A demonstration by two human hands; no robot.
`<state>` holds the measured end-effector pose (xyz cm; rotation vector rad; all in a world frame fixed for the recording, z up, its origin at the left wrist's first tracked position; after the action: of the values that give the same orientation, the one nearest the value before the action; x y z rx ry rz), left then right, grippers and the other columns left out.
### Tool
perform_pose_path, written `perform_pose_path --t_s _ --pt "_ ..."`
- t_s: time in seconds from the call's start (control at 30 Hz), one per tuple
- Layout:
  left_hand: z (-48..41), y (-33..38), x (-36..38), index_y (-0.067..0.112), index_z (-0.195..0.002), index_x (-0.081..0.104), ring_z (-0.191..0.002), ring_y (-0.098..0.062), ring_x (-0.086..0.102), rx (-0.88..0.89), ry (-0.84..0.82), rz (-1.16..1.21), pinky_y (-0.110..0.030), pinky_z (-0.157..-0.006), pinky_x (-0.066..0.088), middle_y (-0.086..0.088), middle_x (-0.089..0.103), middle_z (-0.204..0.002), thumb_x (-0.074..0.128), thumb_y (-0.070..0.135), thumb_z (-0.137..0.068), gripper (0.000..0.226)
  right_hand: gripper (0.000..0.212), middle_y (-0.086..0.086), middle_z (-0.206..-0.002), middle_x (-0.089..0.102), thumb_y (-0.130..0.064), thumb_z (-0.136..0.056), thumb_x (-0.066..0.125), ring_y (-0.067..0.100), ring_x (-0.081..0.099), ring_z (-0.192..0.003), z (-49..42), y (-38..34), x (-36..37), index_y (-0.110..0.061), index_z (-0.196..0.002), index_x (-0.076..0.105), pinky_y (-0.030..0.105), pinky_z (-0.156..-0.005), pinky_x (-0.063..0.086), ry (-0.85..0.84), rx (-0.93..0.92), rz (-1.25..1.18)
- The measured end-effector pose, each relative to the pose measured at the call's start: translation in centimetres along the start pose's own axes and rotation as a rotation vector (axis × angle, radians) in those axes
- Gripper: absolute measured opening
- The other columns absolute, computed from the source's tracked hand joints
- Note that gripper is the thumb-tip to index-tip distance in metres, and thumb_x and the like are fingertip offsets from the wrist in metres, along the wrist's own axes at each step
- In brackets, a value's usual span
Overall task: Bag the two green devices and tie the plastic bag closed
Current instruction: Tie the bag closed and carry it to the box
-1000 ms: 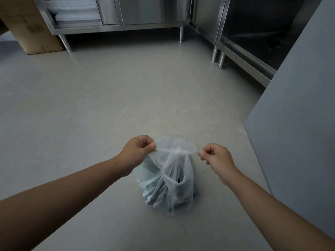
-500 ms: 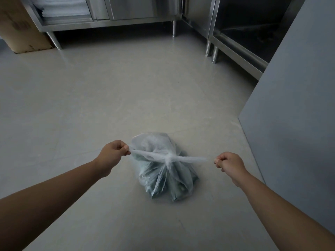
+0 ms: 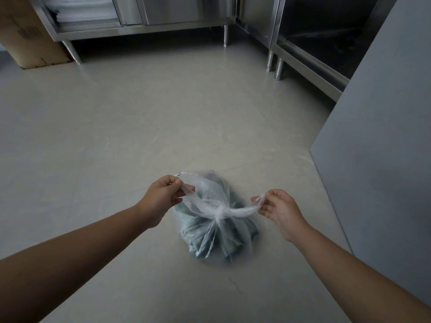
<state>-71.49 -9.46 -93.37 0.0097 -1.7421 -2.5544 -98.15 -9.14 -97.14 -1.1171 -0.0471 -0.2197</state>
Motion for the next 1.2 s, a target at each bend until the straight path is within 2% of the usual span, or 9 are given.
perform_pose_path --t_s 0.07,0.13,0.23,0.37,0.47,0.63,0.77,0.9,1.2 --pt "0.1 0.3 0.2 0.012 -0.072 0.048 -0.07 -0.016 0.064 0.026 0.014 -0.03 -0.027 -0.066 0.043 -0.001 0.07 -0.067 0.039 0.01 -0.097 0.026 0.024 0.014 -0.072 0.061 -0.003 -0.095 0.033 0.024 0.062 -0.065 0.1 0.0 0.9 -0.01 -0.074 0.043 0.028 -0.058 0.052 0.001 0.0 -0.083" --pt "0.1 0.4 0.6 0.012 -0.072 0.05 -0.057 -0.01 0.058 0.074 0.025 -0.169 -0.024 -0.057 0.039 0.005 0.063 -0.054 0.043 0.009 -0.094 0.024 0.027 0.009 -0.062 0.05 -0.001 -0.095 0.03 0.021 0.053 -0.056 0.0 0.1 1.7 -0.011 -0.073 0.042 0.028 -0.055 0.046 -0.005 0.001 -0.114" --pt "0.4 0.6 1.2 0.01 -0.072 0.051 -0.048 -0.004 0.052 0.144 -0.034 -0.354 -0.017 -0.049 0.037 0.004 0.057 -0.051 0.047 0.007 -0.092 0.021 0.031 0.002 -0.052 0.036 0.001 -0.094 0.029 0.014 0.036 -0.046 -0.6 0.2 2.3 -0.013 -0.069 0.041 0.023 -0.048 0.034 0.006 0.016 -0.121" --pt "0.4 0.7 1.1 0.017 -0.07 0.052 -0.051 -0.005 0.053 0.241 -0.107 -0.728 -0.019 -0.058 0.043 0.001 0.058 -0.057 0.049 0.008 -0.09 0.023 0.033 -0.007 -0.039 0.031 0.002 -0.09 0.026 0.007 0.028 -0.033 -1.5 0.3 1.2 -0.016 -0.065 0.038 0.023 -0.044 0.023 0.064 0.057 -0.052" --pt "0.2 0.7 0.7 0.026 -0.067 0.048 -0.055 -0.007 0.052 0.27 -0.126 -0.963 -0.013 -0.054 0.039 0.005 0.059 -0.059 0.046 0.008 -0.089 0.029 0.035 -0.005 -0.042 0.029 0.001 -0.089 0.025 0.007 0.025 -0.033 -1.7 0.4 0.6 -0.018 -0.063 0.037 0.022 -0.045 0.02 0.082 0.076 0.032" --pt "-0.1 0.6 -1.0 0.026 -0.066 0.046 -0.056 -0.009 0.052 0.231 -0.095 -1.012 -0.018 -0.055 0.039 0.003 0.06 -0.061 0.046 0.01 -0.091 0.029 0.035 -0.001 -0.05 0.027 0.002 -0.089 0.024 0.007 0.026 -0.033 -1.8 0.1 -1.1 -0.019 -0.063 0.036 0.021 -0.045 0.019 0.125 0.067 0.094" --pt "-0.4 0.8 -1.8 0.02 -0.069 0.049 -0.056 -0.009 0.054 0.192 -0.052 -0.989 -0.012 -0.052 0.039 0.001 0.061 -0.062 0.046 0.009 -0.091 0.025 0.035 0.002 -0.054 0.026 0.003 -0.089 0.023 0.007 0.026 -0.034 -1.9 -0.2 -2.1 -0.018 -0.064 0.036 0.016 -0.037 0.019 0.138 0.058 0.101" --pt "-0.3 0.8 -2.3 0.015 -0.071 0.051 -0.058 -0.014 0.057 0.151 -0.027 -0.934 -0.018 -0.055 0.041 -0.005 0.062 -0.066 0.046 0.008 -0.092 0.023 0.035 0.002 -0.054 0.026 0.002 -0.091 0.024 0.007 0.026 -0.035 -1.8 -0.4 -2.5 -0.017 -0.064 0.037 0.014 -0.034 0.018 0.131 0.05 0.098" --pt "0.5 0.0 -1.3 0.014 -0.072 0.05 -0.056 -0.013 0.055 0.163 -0.029 -0.841 -0.017 -0.055 0.041 -0.003 0.059 -0.062 0.044 0.009 -0.092 0.022 0.034 0.004 -0.056 0.032 -0.002 -0.094 0.025 0.007 0.036 -0.037 -1.7 -0.8 -2.4 -0.017 -0.066 0.036 0.02 -0.04 0.021 0.113 -0.042 0.112"
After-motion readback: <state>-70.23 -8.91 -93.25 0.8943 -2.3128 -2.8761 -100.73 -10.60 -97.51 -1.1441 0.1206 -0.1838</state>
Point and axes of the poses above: each hand's wrist, its own z-axis away from the middle knuckle, its own x-axis out of the palm, y = z × x, the point moved 4 cm from there along -z, towards the middle knuckle
